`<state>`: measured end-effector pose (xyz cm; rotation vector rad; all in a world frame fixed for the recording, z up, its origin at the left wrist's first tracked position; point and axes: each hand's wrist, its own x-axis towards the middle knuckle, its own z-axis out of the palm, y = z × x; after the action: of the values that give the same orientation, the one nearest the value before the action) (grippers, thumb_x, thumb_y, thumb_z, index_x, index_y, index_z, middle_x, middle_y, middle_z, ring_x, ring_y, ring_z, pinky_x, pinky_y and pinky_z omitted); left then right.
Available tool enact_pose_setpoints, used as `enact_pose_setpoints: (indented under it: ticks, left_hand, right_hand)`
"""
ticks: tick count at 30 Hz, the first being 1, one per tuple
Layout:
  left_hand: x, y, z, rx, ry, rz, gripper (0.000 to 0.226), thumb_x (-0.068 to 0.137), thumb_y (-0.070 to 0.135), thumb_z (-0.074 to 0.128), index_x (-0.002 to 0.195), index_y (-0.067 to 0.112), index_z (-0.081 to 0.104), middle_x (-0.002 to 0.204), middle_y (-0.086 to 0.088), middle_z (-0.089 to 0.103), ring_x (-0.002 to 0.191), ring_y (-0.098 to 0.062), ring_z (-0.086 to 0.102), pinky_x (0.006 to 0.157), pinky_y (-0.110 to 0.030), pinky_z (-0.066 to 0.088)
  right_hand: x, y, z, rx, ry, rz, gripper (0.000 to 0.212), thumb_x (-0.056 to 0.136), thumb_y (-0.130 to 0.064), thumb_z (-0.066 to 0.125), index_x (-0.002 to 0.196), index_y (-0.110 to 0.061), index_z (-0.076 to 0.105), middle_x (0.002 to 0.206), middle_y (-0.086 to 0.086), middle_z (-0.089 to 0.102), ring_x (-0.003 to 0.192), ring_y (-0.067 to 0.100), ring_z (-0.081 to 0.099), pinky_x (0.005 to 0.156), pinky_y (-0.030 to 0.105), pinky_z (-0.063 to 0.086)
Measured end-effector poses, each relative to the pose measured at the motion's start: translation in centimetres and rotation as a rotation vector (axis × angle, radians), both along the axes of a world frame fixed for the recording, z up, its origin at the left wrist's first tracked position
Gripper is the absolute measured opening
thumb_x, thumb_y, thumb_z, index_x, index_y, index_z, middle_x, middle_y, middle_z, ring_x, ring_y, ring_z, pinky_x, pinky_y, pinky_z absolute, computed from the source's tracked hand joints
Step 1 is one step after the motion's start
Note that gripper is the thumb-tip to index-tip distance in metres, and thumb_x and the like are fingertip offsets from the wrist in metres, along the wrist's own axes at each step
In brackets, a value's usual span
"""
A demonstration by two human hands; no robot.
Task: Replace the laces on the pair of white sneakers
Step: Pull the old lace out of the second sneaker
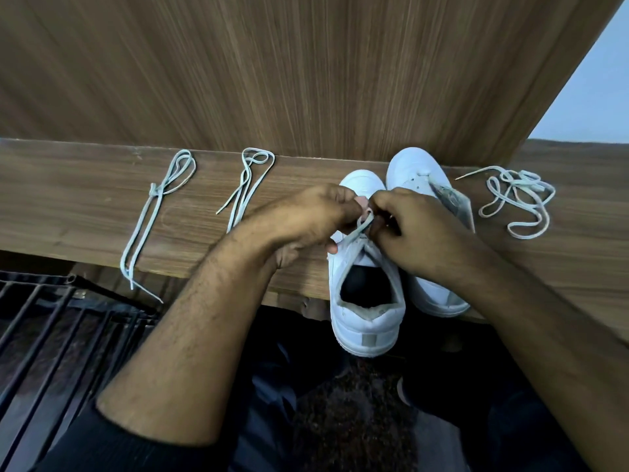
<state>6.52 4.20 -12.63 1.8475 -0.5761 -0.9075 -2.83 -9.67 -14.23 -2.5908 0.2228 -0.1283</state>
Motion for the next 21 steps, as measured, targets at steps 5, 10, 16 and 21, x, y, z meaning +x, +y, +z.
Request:
enact_pose_setpoints:
  ticks: [5, 10, 16, 21]
  left_hand:
    - [-0.2, -0.3, 1.7, -0.337, 0.286, 0.121, 0.049, 0.100, 0.054, 0.043, 0.065, 0.023, 0.057, 0.073, 0.007, 0.059, 0.072, -0.008, 0.054, 0.063, -0.025, 0.038]
    - [1.3, 0.1, 2.7, -0.848, 0.515, 0.424, 0.046, 0.099, 0.062, 0.042, 0.125, 0.029, 0.060, 0.122, -0.008, 0.056, 0.110, -0.023, 0.063, 0.091, -0.043, 0.052]
    - [2.5, 0.5, 0.2, 0.033, -0.223, 0.641, 0.086, 0.076, 0.072, 0.063, 0.138, 0.019, 0.037, 0.142, -0.008, 0.048, 0.125, -0.028, 0.053, 0.108, -0.047, 0.046]
    - [1.6, 0.7, -0.8, 0.339, -0.391, 0.329, 0.047, 0.084, 0.056, 0.071, 0.096, 0.011, 0.067, 0.097, -0.001, 0.064, 0.098, -0.021, 0.061, 0.083, -0.028, 0.048]
  right_hand:
    - [0.3, -0.8, 0.0, -0.038, -0.043, -0.135, 0.008, 0.091, -0.015, 0.058, 0.092, -0.022, 0.054, 0.095, -0.002, 0.048, 0.084, 0.016, 0.046, 0.066, 0.023, 0.023]
    - [0.4, -1.4, -0.4, -0.100, -0.018, -0.281, 0.026, 0.089, -0.013, 0.054, 0.114, -0.018, 0.063, 0.112, 0.007, 0.054, 0.098, 0.028, 0.059, 0.072, 0.026, 0.030]
    - [0.2, -1.7, 0.0, -0.054, -0.007, -0.358, 0.035, 0.086, -0.006, 0.051, 0.114, -0.025, 0.060, 0.115, 0.005, 0.055, 0.094, 0.032, 0.062, 0.076, 0.045, 0.056]
    - [0.1, -1.5, 0.3, -0.123, -0.131, -0.244, 0.025, 0.089, -0.011, 0.054, 0.109, -0.026, 0.058, 0.108, -0.001, 0.056, 0.087, 0.021, 0.060, 0.076, 0.037, 0.050]
